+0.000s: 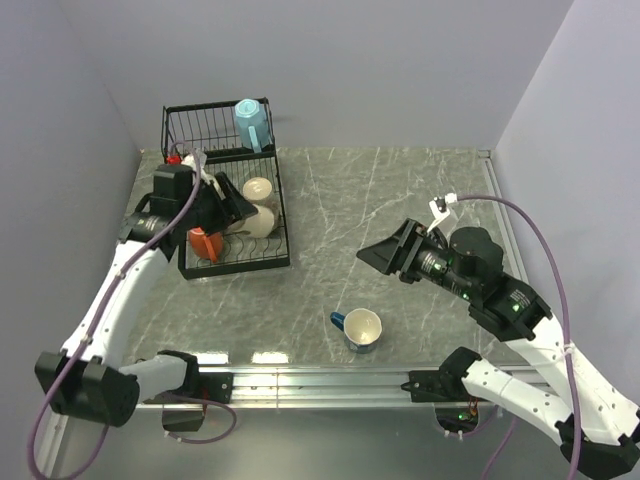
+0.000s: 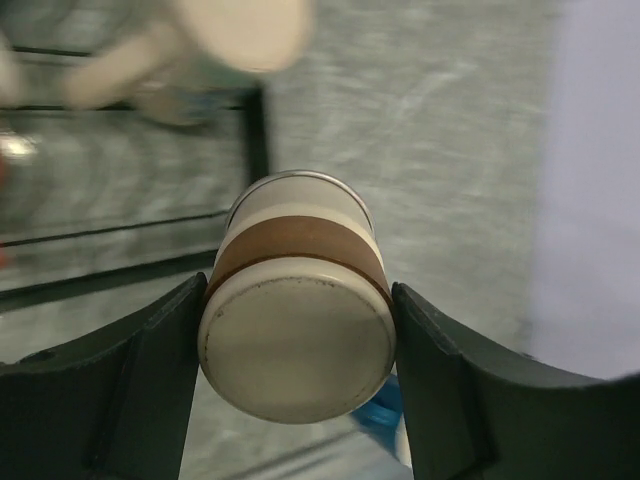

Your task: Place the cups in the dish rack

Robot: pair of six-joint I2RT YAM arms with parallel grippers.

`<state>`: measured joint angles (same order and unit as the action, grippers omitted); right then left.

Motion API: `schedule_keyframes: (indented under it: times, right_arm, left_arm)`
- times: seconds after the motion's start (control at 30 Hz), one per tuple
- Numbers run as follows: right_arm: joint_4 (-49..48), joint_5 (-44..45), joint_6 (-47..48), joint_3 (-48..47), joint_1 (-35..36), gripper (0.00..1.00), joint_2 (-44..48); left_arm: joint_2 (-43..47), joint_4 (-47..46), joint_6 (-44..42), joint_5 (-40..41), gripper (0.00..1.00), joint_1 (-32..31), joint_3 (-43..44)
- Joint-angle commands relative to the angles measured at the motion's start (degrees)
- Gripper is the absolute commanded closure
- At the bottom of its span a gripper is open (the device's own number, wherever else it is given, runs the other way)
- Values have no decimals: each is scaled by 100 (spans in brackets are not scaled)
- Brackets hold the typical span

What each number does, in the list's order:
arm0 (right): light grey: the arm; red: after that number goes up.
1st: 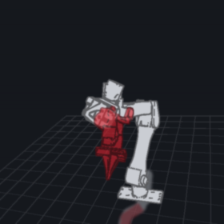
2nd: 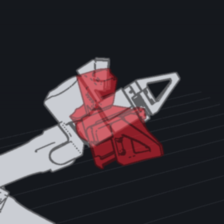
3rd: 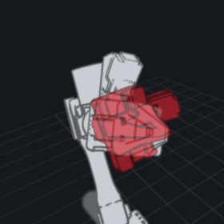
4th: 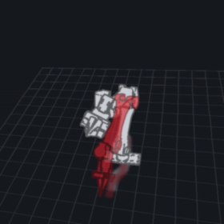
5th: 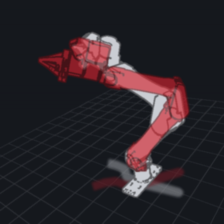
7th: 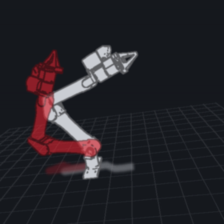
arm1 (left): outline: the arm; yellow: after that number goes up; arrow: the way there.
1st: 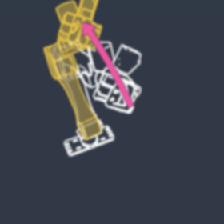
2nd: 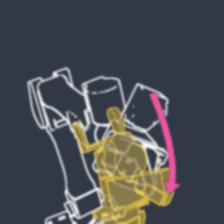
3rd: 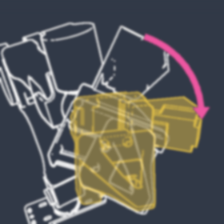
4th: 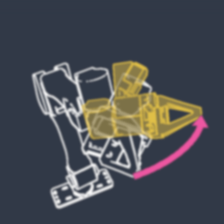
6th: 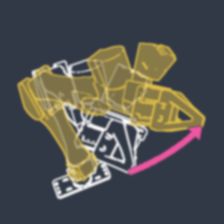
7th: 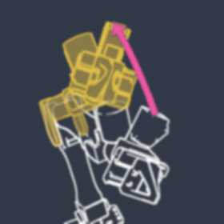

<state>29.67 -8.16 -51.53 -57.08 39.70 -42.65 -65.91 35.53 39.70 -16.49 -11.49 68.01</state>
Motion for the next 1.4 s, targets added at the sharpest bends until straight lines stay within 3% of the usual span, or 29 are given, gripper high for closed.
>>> schedule_keyframes:
  times: [0.0,0.23,0.47,0.77,0.8,0.83,0.87,0.9,0.93,0.97,1.23,1.37]
  right_arm:
    - [478,236,20,118,-33,29,309]
    - [1084,324,29,136,-42,30,679]
    - [1331,307,-24,179,-33,32,829]
    - [1252,228,-129,285,-15,33,846]
    - [1252,201,-103,294,-15,34,794]
    - [1260,175,-86,320,-24,34,750]
    - [1269,140,-68,320,-24,34,698]
    - [1269,105,-24,338,-15,35,575]
    - [1234,0,-7,407,-15,36,513]
    - [1208,-36,2,452,-15,36,460]
    - [918,-106,-314,1014,-6,38,267]
    - [1295,60,-314,1059,2,42,-154]
  left_arm:
    - [-184,244,-823,1514,100,-64,-24]
    - [-861,-160,-1175,2359,100,-301,-174]
    - [-1714,-371,-1184,3300,100,-1082,-218]
    - [-2163,-521,-1035,3416,100,-1181,-314]
    - [-2172,-521,-1043,3355,96,-1172,-349]
    - [-2154,-529,-1044,3319,78,-1180,-376]
    - [-2111,-556,-1061,3284,67,-1181,-437]
    - [-2084,-573,-1061,3240,59,-1181,-472]
    - [-2066,-582,-1061,3231,45,-1181,-499]
    - [-2040,-573,-1070,3231,40,-1181,-525]
    - [-1706,-249,-956,3231,16,-1181,-368]
    - [-1417,-11,-824,3205,12,-1172,-131]
